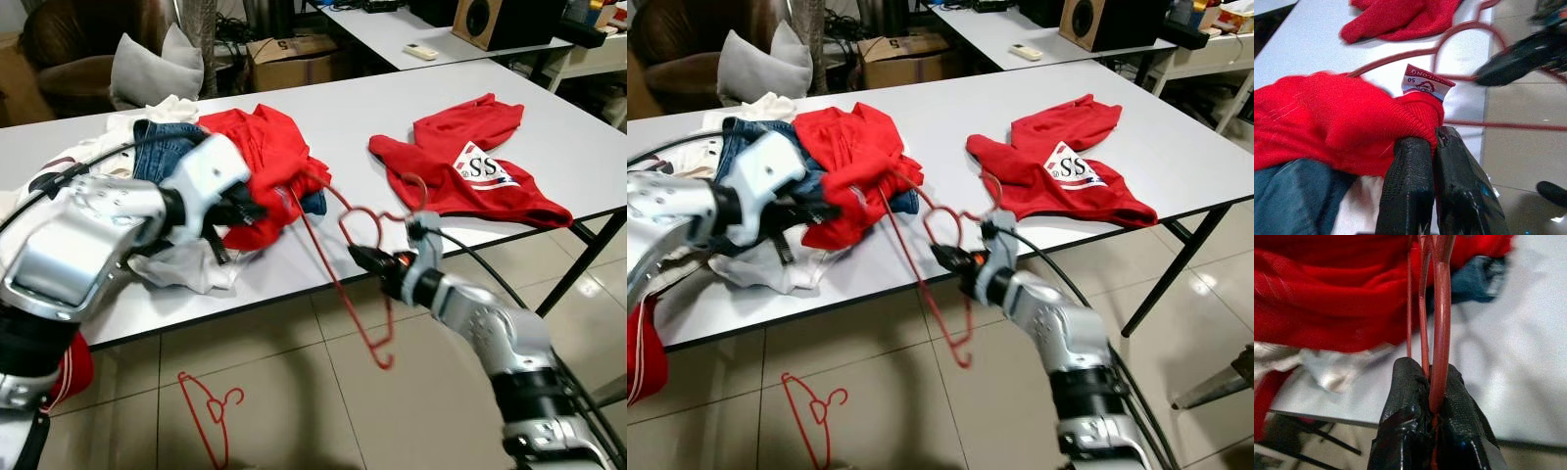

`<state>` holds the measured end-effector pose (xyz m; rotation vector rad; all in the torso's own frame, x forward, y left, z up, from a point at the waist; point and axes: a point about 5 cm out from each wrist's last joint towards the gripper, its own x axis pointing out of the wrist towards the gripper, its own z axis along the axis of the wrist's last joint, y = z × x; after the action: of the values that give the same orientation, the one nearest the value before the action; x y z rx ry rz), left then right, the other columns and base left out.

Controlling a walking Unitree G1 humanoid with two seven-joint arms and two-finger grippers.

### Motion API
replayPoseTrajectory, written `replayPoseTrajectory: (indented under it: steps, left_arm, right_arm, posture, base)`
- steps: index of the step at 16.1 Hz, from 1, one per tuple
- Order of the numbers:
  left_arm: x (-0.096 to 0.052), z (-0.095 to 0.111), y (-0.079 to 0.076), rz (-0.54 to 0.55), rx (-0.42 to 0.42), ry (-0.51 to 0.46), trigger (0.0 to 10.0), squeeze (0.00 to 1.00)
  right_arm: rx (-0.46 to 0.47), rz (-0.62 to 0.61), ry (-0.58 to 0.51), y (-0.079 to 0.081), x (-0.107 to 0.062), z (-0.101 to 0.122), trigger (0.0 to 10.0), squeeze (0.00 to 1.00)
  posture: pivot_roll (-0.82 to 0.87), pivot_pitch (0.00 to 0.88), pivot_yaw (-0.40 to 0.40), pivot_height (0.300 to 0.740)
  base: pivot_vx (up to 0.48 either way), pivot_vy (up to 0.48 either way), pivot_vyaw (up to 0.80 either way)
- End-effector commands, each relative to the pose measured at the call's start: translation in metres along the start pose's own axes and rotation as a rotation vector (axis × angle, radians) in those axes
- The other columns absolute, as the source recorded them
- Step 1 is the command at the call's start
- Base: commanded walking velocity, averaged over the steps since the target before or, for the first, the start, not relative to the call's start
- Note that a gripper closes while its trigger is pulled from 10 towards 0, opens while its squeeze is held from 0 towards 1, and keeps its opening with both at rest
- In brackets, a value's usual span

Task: Hang hanger

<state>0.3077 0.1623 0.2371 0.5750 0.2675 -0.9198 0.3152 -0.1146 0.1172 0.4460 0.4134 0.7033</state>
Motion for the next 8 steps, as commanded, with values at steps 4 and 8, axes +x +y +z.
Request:
replayPoseTrajectory:
  steps: [4,8]
  left_arm:
    - [0.003,0.021,-0.020,-0.125,0.226,-0.076,0.0,0.00]
    - [-0.007,-0.007,-0.029,-0.216,0.289,0.139,0.0,0.00]
  right_arm:
    - [-0.068,0.093,0.189,0.010,0.007,-0.017,10.0,0.00]
    - [-0.065,-0.040,0.122,-0.007,0.010,-0.006,10.0,0.00]
  posture:
    - [-0.05,0.000,0.029,0.740]
    - [-0.04,0.000,0.028,0.740]
  base:
    - [0.000,0.000,0.00]
    - [0.000,0.000,0.00]
